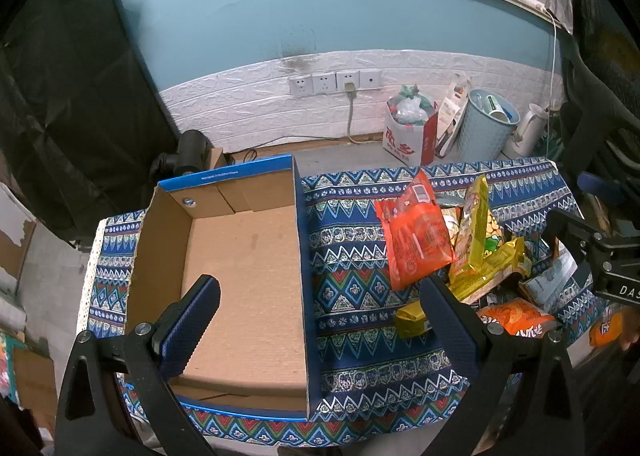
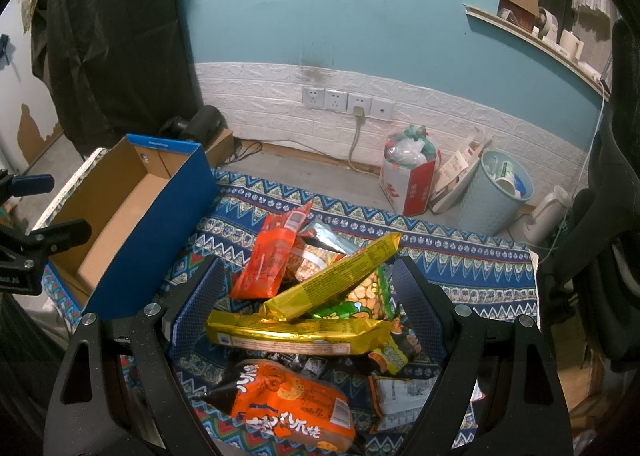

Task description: Organize snacks

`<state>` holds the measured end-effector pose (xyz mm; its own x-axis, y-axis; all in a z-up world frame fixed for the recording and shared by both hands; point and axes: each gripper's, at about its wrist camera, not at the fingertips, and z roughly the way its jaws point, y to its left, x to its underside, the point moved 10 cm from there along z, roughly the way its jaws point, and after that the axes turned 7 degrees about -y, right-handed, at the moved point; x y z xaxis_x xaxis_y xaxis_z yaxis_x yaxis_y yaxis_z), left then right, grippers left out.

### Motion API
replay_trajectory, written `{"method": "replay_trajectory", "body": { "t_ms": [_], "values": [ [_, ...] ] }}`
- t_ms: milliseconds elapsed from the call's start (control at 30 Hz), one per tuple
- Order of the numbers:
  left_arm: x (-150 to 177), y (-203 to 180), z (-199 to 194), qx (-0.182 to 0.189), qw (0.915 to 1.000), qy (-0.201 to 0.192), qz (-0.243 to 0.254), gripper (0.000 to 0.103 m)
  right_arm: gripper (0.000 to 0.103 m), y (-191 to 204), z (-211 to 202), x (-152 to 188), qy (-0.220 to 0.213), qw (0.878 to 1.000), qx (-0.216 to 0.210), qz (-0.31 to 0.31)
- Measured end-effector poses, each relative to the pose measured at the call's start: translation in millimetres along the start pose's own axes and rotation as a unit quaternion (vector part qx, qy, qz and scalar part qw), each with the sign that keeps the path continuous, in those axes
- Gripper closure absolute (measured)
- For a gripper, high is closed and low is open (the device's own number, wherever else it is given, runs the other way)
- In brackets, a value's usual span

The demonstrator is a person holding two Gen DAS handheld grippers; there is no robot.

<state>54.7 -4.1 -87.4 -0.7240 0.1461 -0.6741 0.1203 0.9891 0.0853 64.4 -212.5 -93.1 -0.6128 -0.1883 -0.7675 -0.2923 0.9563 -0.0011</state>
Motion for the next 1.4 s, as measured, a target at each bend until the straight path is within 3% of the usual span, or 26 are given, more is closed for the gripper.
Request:
{"method": "replay_trajectory", "body": {
  "t_ms": [1400],
  "values": [
    [7.4, -7.2, 11.0, -0.008, 0.9997, 0.013, 0.019, 0.002, 0.019, -11.8, -4.0, 3.2, 0.004, 1.000, 0.007, -0.002]
  ]
}}
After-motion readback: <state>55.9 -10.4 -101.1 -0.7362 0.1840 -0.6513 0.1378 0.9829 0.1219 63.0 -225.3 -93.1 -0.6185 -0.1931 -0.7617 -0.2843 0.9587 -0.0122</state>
